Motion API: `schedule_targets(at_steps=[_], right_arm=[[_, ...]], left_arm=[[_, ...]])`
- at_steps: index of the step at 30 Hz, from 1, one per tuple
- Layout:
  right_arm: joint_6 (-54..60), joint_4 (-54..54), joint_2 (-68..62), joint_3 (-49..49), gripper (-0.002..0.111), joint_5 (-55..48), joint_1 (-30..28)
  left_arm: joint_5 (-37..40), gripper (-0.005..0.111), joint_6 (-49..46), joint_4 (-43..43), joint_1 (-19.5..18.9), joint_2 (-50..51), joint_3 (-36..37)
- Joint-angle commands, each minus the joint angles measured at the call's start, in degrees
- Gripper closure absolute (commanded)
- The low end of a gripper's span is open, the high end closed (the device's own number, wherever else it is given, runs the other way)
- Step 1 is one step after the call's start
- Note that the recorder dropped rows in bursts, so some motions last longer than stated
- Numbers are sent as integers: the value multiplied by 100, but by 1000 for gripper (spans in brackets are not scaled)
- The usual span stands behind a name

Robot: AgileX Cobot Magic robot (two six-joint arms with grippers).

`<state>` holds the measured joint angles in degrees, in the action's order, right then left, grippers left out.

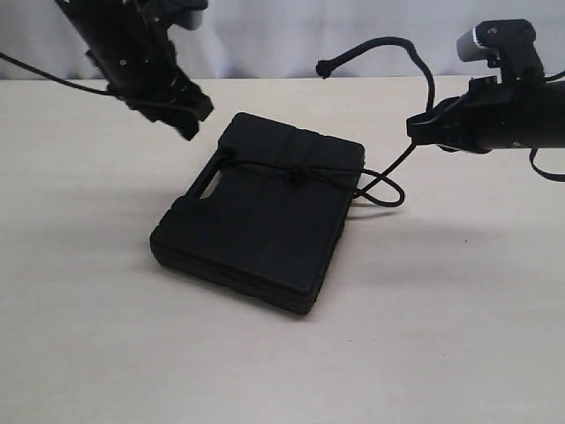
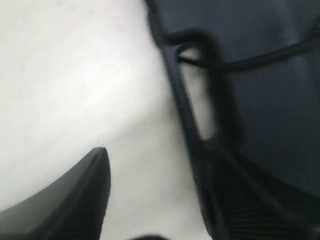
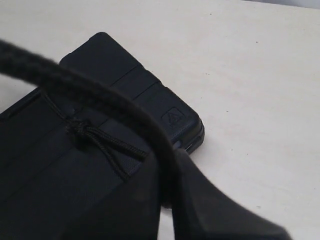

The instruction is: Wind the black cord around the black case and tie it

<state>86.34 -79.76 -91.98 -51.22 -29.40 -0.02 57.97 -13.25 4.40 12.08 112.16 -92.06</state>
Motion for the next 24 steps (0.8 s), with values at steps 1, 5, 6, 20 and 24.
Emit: schedule_targets(at_steps=[1, 5, 6, 20, 24], right_arm=[[-95, 114, 47, -5, 104, -86, -48], [-95, 114, 36, -5, 104, -86, -48], [-95, 114, 36, -5, 104, -86, -48], [-699, 114, 59, -5, 104, -111, -143], [-924, 114, 229, -5, 104, -619, -710]], left_arm=[[265, 50, 769, 344, -330, 465, 78], [46, 50, 86, 1681, -480, 997, 78], [-184, 50, 86, 1693, -465, 1097, 78], [-707, 103, -324, 2632, -506, 1822, 65], [-636, 107, 9, 2657, -836, 1476, 65]])
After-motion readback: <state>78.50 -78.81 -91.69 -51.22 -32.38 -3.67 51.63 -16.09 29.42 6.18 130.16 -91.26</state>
